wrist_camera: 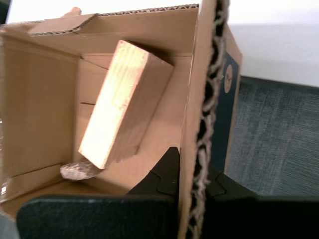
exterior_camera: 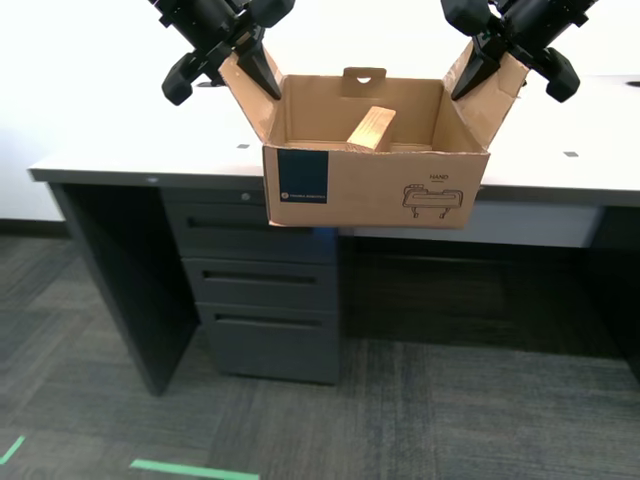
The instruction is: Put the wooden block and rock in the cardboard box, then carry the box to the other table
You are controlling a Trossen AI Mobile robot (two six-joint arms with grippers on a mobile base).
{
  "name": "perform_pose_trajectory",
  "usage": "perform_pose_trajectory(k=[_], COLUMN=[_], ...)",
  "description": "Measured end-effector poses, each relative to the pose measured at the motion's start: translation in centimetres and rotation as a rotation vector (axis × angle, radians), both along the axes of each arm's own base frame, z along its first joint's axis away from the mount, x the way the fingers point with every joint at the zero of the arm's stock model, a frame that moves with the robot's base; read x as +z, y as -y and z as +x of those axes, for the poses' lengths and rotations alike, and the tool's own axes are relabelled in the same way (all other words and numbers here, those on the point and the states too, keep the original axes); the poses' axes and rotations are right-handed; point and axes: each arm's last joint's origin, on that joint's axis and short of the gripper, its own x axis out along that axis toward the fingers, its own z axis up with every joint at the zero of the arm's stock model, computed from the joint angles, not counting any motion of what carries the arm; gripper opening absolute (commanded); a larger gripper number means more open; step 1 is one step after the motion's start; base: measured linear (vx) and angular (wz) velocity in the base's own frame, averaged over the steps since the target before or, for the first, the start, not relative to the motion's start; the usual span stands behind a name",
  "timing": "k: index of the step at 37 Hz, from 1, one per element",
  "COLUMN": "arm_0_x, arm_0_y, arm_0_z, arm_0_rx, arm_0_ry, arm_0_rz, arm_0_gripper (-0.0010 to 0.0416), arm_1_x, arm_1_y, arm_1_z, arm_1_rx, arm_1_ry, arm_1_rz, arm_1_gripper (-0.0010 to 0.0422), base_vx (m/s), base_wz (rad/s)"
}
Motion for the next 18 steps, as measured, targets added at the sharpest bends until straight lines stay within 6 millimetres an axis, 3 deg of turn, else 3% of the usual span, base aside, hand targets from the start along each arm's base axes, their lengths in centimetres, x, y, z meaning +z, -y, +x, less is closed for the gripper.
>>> perform_pose_trajectory(k=[18], arm_0_x=[-0.05], arm_0_y=[-0.04], arm_0_z=[-0.08], arm_0_rx=[0.004], arm_0_ry=[-0.005], arm_0_rz=[-0.007], arm_0_gripper=[-0.0001], arm_1_x=[-0.12], arm_1_y=[0.07], arm_1_z=[-0.12], arm_1_rx=[-0.044], arm_1_ry=[0.028], arm_1_rz=[0.015], arm_1_gripper=[-0.0001], base_vx=[-0.106], base_wz=[0.18])
